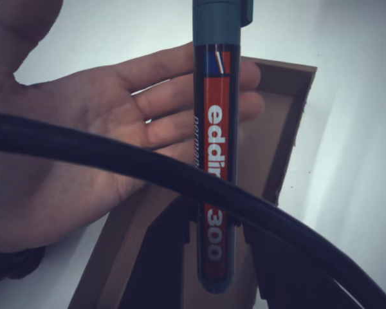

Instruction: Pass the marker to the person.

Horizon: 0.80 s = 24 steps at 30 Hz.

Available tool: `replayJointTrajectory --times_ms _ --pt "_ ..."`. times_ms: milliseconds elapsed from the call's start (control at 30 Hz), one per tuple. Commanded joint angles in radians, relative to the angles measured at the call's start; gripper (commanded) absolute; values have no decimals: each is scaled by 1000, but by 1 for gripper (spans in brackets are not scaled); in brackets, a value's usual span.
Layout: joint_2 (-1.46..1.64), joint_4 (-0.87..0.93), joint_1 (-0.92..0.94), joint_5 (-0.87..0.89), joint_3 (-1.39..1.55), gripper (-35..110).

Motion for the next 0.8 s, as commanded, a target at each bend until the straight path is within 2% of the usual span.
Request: replayJointTrajectory --times_ms 0,133,467,767 --pt "92 -98 -29 23 81 -5" --pt "127 -98 -75 100 120 -5" --pt "-98 -133 -104 299 -52 -5" --pt "-196 -184 -98 331 -120 -5"
